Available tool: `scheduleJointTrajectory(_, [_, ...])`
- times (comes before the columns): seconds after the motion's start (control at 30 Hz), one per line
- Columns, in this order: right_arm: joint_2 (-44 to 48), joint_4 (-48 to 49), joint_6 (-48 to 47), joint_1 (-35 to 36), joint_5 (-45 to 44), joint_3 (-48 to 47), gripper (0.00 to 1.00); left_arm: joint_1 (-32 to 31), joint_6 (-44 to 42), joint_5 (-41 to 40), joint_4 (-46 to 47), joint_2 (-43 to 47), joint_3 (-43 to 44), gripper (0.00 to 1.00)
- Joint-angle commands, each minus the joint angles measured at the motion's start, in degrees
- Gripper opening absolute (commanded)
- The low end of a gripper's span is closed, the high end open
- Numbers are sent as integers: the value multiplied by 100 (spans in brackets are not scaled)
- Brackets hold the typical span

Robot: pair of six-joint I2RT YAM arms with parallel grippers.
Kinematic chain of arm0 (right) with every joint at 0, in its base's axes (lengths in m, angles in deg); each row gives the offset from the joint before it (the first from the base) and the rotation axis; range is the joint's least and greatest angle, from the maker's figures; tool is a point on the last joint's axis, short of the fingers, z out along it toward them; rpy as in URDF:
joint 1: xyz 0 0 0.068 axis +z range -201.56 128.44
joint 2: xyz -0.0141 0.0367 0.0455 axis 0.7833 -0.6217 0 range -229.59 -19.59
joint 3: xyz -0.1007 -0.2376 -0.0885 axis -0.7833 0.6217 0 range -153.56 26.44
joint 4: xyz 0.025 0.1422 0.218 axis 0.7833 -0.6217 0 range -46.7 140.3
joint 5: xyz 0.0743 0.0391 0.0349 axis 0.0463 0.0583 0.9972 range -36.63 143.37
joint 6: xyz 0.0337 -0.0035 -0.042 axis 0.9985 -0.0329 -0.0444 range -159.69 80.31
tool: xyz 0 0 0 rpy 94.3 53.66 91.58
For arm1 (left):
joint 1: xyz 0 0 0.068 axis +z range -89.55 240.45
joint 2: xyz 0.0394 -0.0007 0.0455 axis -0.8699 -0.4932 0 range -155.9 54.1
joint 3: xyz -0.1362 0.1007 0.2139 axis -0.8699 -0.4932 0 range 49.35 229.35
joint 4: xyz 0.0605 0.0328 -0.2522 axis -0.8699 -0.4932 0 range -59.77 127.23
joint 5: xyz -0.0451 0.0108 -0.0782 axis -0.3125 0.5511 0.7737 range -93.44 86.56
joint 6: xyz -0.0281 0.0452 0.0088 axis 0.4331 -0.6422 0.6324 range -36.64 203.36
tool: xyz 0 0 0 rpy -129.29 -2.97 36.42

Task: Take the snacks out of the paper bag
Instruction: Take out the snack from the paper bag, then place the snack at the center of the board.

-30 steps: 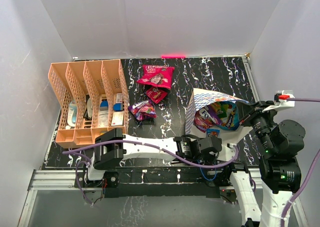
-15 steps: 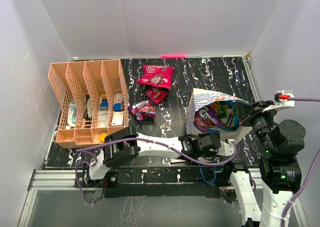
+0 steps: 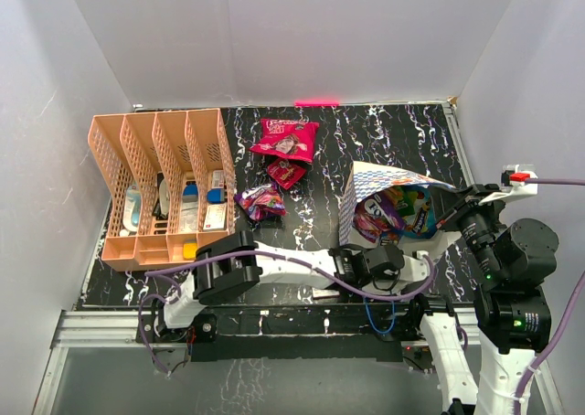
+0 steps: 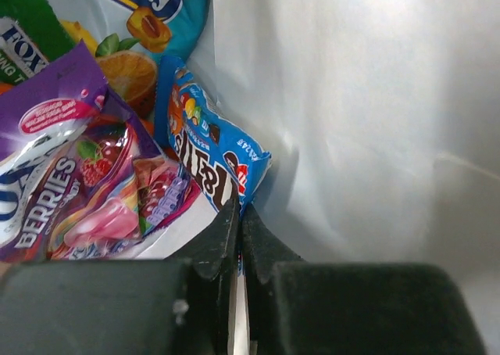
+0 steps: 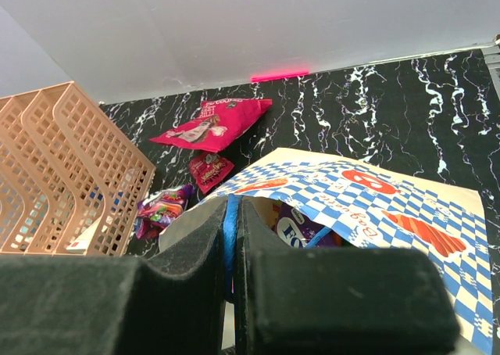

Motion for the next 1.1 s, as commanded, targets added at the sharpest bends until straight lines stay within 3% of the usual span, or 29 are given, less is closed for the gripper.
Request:
scheduleJointTrajectory(0.0, [22,270,58,34,-42,-266,8,49,143,31,-422,933,66,0])
scheduleJointTrajectory(0.7, [75,403,-156,37,-204,4,8,49,859,1017,-2120,5307,-301,0])
scheduleJointTrajectory(0.9, [90,461,-252,36,-256,80,8,55,973,-482,-2464,6128,-651,0])
scheduleJointTrajectory(1.07, [96,462,-290,36,-295,88,8,92,800,-2731,-2192,5747,-1141,0])
